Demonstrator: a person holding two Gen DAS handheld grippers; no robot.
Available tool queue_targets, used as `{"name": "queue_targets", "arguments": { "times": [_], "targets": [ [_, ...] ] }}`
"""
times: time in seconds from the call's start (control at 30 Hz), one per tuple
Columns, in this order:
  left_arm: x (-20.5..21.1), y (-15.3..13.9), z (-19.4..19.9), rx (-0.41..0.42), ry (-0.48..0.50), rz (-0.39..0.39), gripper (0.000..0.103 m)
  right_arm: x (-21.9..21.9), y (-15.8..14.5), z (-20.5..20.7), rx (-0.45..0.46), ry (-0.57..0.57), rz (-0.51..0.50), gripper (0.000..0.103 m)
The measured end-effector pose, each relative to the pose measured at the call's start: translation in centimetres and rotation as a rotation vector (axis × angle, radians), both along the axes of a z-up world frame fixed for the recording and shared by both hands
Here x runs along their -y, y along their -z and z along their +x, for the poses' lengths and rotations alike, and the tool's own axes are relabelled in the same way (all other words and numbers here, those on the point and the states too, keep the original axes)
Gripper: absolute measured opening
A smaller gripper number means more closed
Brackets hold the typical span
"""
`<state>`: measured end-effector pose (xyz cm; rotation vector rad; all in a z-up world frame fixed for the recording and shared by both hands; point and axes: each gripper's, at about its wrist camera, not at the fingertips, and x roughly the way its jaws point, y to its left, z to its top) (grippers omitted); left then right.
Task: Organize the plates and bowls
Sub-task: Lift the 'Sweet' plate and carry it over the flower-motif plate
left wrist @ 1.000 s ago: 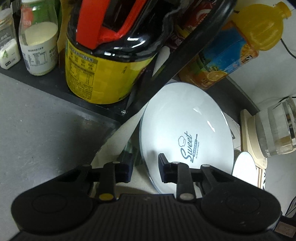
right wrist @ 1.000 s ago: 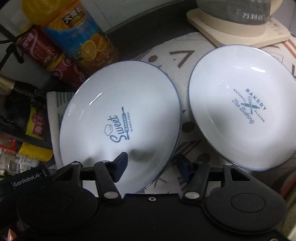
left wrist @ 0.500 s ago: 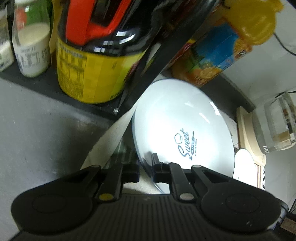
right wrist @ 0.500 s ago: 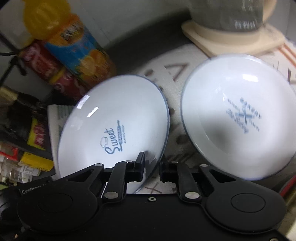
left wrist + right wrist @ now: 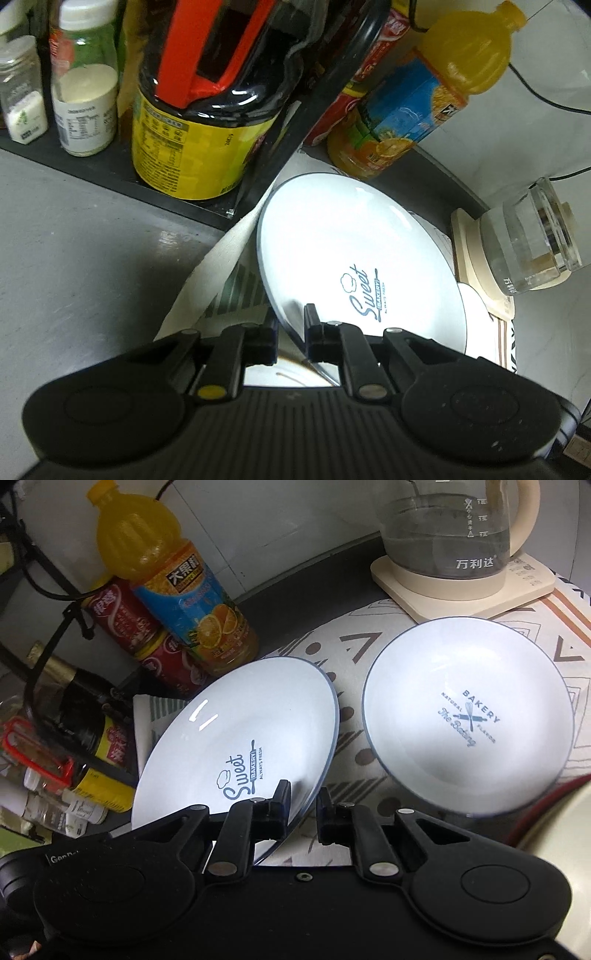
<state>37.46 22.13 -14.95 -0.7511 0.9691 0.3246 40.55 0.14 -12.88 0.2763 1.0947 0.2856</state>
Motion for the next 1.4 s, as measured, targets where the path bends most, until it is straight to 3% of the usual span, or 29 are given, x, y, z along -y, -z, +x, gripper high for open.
{"name": "queue_targets", "arguments": {
  "times": [0.77,1.4],
  "targets": [
    [2.4,-3.0,-10.0,0.028,-0.087,0.043,0.011,0.9,-2.4,-8.3,0.045,-0.114,0.015,0.014],
    [5.0,-1.8,-16.5,0.005,-0.14,0.037,0.012,2.2,-1.7,-13.5,0.026,-0.198,-0.012,0.014]
  ]
}}
